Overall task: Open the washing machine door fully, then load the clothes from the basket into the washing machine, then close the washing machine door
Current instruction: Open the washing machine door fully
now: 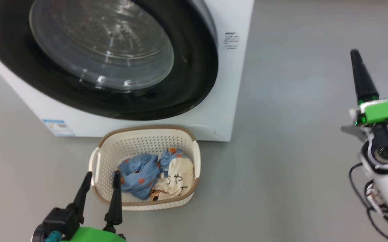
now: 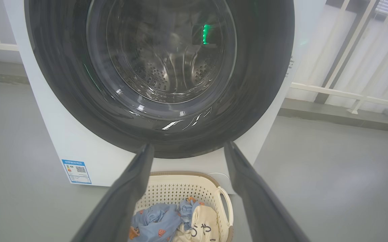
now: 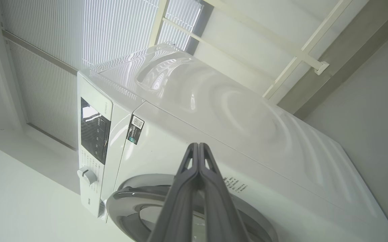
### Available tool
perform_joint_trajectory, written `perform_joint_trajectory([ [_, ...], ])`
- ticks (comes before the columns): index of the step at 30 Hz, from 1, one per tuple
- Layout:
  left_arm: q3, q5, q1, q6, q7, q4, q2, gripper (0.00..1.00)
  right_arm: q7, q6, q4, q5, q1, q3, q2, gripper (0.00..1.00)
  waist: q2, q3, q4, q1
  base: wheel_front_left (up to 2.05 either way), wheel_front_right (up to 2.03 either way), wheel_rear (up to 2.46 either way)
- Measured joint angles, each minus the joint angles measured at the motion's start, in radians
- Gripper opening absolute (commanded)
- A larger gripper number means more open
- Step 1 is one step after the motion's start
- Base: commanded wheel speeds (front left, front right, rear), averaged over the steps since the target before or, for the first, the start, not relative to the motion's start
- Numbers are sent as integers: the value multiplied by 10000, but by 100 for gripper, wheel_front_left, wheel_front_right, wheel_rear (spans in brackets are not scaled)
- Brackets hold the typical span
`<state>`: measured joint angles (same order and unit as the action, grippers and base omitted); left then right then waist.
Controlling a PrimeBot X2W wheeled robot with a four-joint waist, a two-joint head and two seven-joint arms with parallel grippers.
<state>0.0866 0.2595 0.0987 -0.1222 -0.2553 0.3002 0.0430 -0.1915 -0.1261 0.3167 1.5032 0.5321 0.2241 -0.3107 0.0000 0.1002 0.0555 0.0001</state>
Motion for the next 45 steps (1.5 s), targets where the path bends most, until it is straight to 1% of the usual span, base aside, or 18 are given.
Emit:
perform_joint_trajectory([
  [4, 224, 144, 250, 69, 0, 0, 0, 100, 1039, 0, 0, 742, 570, 13, -376, 0, 0, 286, 372, 0, 0, 0, 0],
  [8, 537, 288, 476, 90, 0, -4, -6, 100, 2199, 0, 77, 1022, 954, 46, -742, 0, 0, 564, 763, 0, 0, 0, 0],
  [12, 846, 504, 560, 186, 0, -6, -6, 100, 3429, 0, 102, 1361, 1430, 15, -859, 0, 0, 917, 1076, 0, 0, 0, 0],
  [13, 1014, 556, 722, 188, 0, -8, -8, 100, 4077, 0, 176, 1407, 1694, 12, -968, 0, 0, 1113, 1207, 0, 0, 0, 0],
  [18, 1267, 665, 1046, 234, 0, -23, -15, 100, 5256, 0, 443, 1722, 2402, -121, -1032, 0, 0, 1617, 1480, 1, 0, 0, 0],
  [19, 1267, 665, 1046, 234, 0, -23, -15, 100, 5256, 0, 443, 1722, 2402, -121, -1032, 0, 0, 1617, 1480, 1, 0, 0, 0],
  [28, 1833, 838, 1690, 276, 0, -59, -31, 100, 7129, 0, 1104, 2050, 3452, -629, -980, 0, 0, 2452, 1906, 1, 0, 0, 0],
  [35, 2065, 1089, 1942, 351, 0, -132, -42, 100, 8119, 0, 1605, 1958, 4254, -631, -867, 0, 0, 3032, 2159, 0, 0, 0, 0],
  [45, 2410, 1292, 2320, 439, 0, -293, -50, 100, 8625, 2, 1810, 1651, 5205, -637, -713, 0, 0, 3657, 2469, 0, 0, 0, 0],
])
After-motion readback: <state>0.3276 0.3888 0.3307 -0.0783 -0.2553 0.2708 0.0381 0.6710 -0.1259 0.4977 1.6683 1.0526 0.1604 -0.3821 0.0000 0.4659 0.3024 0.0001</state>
